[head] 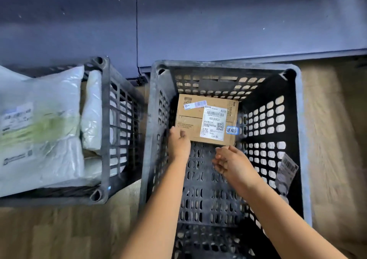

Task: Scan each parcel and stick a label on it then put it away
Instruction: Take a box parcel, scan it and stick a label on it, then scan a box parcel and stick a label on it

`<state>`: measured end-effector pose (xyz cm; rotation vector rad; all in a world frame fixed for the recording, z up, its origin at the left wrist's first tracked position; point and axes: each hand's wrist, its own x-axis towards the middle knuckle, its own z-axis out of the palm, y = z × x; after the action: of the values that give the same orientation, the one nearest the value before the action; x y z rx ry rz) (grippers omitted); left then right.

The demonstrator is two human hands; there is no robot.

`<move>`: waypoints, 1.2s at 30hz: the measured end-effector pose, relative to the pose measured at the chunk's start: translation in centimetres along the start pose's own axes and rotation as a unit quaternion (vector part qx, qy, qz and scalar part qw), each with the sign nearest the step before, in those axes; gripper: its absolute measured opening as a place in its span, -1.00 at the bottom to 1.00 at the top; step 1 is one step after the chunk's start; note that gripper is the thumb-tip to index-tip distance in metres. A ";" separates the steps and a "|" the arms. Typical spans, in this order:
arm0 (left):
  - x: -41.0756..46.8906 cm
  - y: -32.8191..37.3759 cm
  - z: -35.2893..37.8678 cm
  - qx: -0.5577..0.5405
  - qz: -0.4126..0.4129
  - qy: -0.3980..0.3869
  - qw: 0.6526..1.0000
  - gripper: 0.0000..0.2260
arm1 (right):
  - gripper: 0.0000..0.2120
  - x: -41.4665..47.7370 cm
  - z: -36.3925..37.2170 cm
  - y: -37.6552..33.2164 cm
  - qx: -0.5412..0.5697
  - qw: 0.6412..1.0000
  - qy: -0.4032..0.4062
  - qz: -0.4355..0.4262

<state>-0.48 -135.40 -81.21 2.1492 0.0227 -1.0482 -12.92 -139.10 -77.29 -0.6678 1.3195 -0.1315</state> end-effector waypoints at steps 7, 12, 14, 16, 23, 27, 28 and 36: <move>-11.1 5.9 -9.0 0.041 0.035 -0.112 0.992 -0.79 | -0.87 -12.0 4.7 -7.2 -0.017 0.999 -0.028 -0.019; -20.5 15.1 -18.1 0.025 0.086 -0.096 0.991 -0.80 | -0.80 -23.9 8.9 -15.4 -0.079 0.992 -0.056 -0.080; -25.4 19.5 -22.6 0.034 0.120 -0.086 0.989 -0.80 | -0.81 -30.0 10.8 -19.0 -0.134 0.981 -0.065 -0.125; -30.7 23.4 -27.0 0.045 0.145 -0.078 0.985 -0.80 | -0.81 -36.1 12.8 -22.0 -0.179 0.965 -0.085 -0.169; -45.0 29.9 -40.4 0.122 0.245 -0.031 0.961 -0.85 | -0.80 -52.4 18.1 -26.5 -0.196 0.932 -0.188 -0.242; -47.8 30.7 -48.4 0.158 0.276 0.014 0.948 -0.86 | -0.83 -56.4 22.1 -27.2 -0.232 0.909 -0.200 -0.282; -47.7 30.8 -50.7 0.165 0.283 0.034 0.944 -0.87 | -0.84 -57.0 23.6 -27.6 -0.235 0.907 -0.198 -0.288; -43.8 32.0 -69.8 0.205 0.300 0.086 0.928 -0.81 | -0.84 -60.3 39.5 -27.0 -0.236 0.906 -0.183 -0.299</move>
<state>27.52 -103.04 -3.81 2.3707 -0.7873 -0.5301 14.65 -118.76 -8.40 -1.4317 0.7456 -0.1734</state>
